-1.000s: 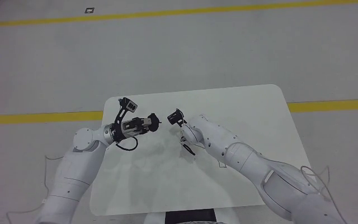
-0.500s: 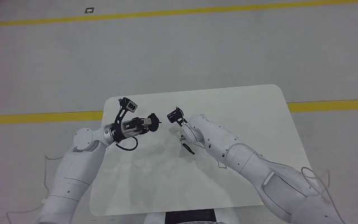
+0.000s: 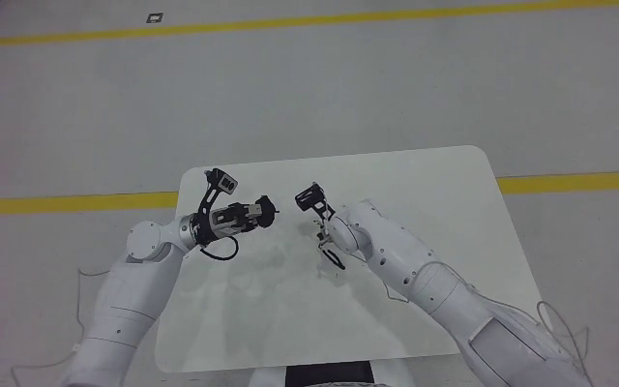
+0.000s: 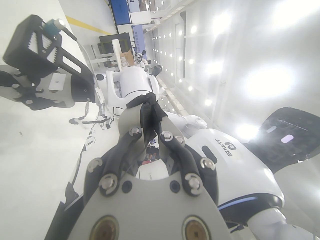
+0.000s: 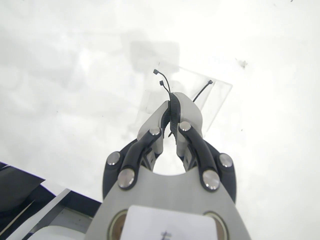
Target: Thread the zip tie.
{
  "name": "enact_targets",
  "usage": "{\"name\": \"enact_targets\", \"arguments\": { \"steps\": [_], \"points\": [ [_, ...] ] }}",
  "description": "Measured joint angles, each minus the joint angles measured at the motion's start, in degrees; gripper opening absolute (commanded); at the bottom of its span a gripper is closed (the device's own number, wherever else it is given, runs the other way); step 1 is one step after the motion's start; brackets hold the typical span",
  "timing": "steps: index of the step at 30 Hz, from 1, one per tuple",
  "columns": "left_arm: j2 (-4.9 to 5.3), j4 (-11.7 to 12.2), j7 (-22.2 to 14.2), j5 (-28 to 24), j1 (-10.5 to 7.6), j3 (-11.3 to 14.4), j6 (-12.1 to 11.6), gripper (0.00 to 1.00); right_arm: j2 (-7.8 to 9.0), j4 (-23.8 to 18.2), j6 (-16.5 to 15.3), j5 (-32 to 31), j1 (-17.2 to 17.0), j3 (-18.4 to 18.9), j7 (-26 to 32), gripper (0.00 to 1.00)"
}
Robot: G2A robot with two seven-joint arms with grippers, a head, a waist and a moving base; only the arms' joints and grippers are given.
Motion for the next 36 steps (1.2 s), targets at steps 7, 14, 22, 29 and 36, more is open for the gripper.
{"name": "enact_targets", "arguments": {
  "steps": [7,14,22,29,36],
  "points": [
    [0.00,0.00,0.00,0.00,0.00,0.00,0.00,0.00,0.39,-1.67,-1.34,-0.18,-1.59,1.78,-0.06,0.20],
    [0.00,0.00,0.00,0.00,0.00,0.00,0.00,0.00,0.35,-1.88,-2.05,-0.39,-2.11,2.58,0.19,0.16],
    [0.00,0.00,0.00,0.00,0.00,0.00,0.00,0.00,-0.22,-0.80,-2.21,-1.04,-1.71,2.18,0.40,0.16],
    [0.00,0.00,0.00,0.00,0.00,0.00,0.00,0.00,-1.18,0.44,-1.40,1.42,-0.95,2.03,0.02,0.11],
    [0.00,0.00,0.00,0.00,0.00,0.00,0.00,0.00,-2.06,2.07,-1.02,2.29,-0.08,1.37,-0.07,0.13]
  ]
}}
